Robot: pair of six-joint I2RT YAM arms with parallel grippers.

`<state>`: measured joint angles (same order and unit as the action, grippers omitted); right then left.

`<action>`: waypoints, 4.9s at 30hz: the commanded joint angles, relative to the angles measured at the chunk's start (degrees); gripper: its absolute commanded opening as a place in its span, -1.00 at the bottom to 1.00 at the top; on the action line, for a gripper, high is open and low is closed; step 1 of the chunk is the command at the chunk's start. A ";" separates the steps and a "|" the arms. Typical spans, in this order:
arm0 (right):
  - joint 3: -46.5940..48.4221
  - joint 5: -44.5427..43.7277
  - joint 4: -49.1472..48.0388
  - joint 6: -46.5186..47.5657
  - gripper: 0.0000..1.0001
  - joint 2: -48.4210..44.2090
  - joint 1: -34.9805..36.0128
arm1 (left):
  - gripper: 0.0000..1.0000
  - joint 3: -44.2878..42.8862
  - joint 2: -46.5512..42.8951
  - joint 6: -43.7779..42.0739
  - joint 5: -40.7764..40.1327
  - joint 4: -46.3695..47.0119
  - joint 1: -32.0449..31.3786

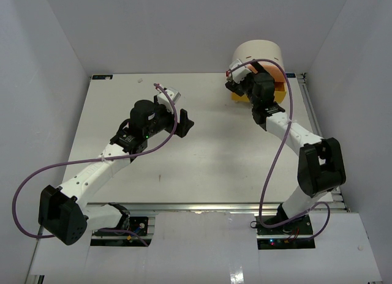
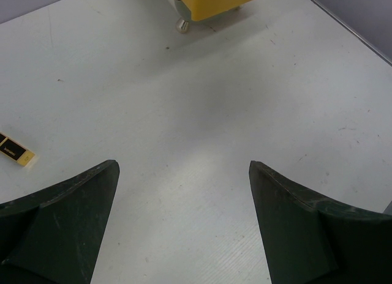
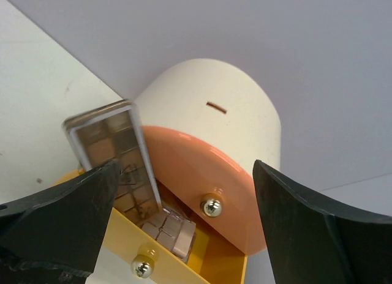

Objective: Organize the makeup

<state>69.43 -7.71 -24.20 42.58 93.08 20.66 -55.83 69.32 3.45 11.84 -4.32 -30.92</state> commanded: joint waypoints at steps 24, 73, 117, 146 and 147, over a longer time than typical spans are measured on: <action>33.92 22.39 30.72 -23.68 -0.34 18.88 -1.94 | 0.96 0.29 -0.69 -0.48 0.07 0.36 0.59; -12.56 41.80 23.66 -25.04 -0.32 -20.03 -13.01 | 0.96 -16.39 14.34 11.14 16.15 3.17 2.09; 15.36 8.44 54.41 27.48 -0.65 14.77 -6.16 | 0.96 6.09 -3.63 1.65 2.31 -0.61 2.85; 13.01 12.96 48.72 33.24 0.86 10.03 -6.95 | 0.96 6.26 -4.48 1.56 2.06 -0.63 3.06; 13.39 13.10 48.53 33.17 0.86 9.85 -7.13 | 0.96 6.26 -4.39 1.56 2.17 -0.61 3.06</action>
<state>81.56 -0.74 22.48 73.87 107.91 14.12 -50.04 67.22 5.39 13.96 -5.58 -28.23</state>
